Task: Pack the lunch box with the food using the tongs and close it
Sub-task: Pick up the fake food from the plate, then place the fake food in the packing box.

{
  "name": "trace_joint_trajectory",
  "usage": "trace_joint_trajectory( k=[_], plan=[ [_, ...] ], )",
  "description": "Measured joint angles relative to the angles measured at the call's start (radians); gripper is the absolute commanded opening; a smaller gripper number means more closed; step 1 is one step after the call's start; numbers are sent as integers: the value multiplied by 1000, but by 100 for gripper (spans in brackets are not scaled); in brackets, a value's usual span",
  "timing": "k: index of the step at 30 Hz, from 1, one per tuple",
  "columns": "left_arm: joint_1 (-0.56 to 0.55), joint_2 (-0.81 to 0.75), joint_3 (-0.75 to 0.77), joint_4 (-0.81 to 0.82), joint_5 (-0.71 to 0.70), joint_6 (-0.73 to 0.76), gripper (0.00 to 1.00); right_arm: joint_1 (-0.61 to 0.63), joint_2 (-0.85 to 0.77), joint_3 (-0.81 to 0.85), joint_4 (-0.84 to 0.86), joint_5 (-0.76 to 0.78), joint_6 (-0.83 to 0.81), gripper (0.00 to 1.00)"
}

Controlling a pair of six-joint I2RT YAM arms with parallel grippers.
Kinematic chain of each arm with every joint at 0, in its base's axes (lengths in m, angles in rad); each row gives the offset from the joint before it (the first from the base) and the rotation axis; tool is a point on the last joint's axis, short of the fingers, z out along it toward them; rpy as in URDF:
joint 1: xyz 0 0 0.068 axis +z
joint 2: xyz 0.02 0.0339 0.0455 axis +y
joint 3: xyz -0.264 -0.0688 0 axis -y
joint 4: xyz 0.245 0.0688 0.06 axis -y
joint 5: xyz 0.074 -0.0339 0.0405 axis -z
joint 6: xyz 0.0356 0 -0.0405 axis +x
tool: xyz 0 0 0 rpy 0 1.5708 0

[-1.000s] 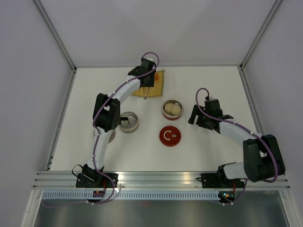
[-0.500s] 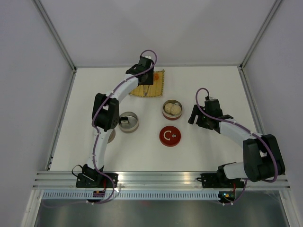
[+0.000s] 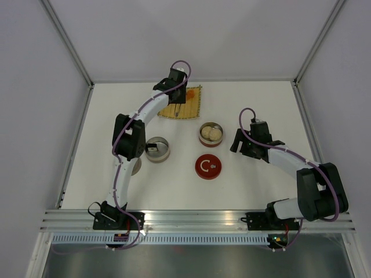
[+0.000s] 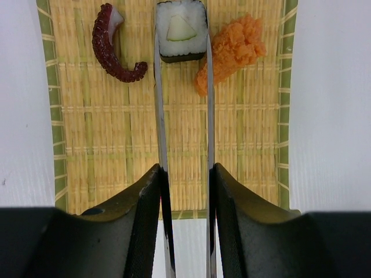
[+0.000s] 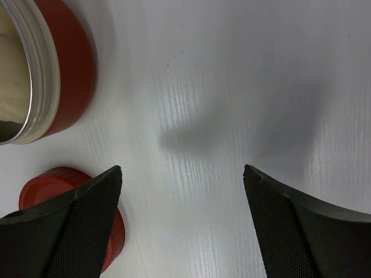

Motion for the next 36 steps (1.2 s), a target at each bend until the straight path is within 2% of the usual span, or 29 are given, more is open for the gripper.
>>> trace_joint_trajectory(
  k=[11,16,22,27,33,36],
  plan=[
    [2,-19,-3,-2,5,0,29,0,0,0,2,-3,0,91],
    [2,-135,-100,-11,8,1,28,0,0,0,2,-16,2,91],
    [2,-337,-257,-7,12,1,26,0,0,0,2,-27,6,90],
    [2,-535,-469,13,16,1,26,0,-19,-3,2,-36,12,90],
    [2,-890,-841,-7,33,-11,26,0,-110,-42,0,-40,25,90],
    [2,-1098,-973,-56,36,-28,26,0,-158,-68,-5,-44,28,89]
  ],
)
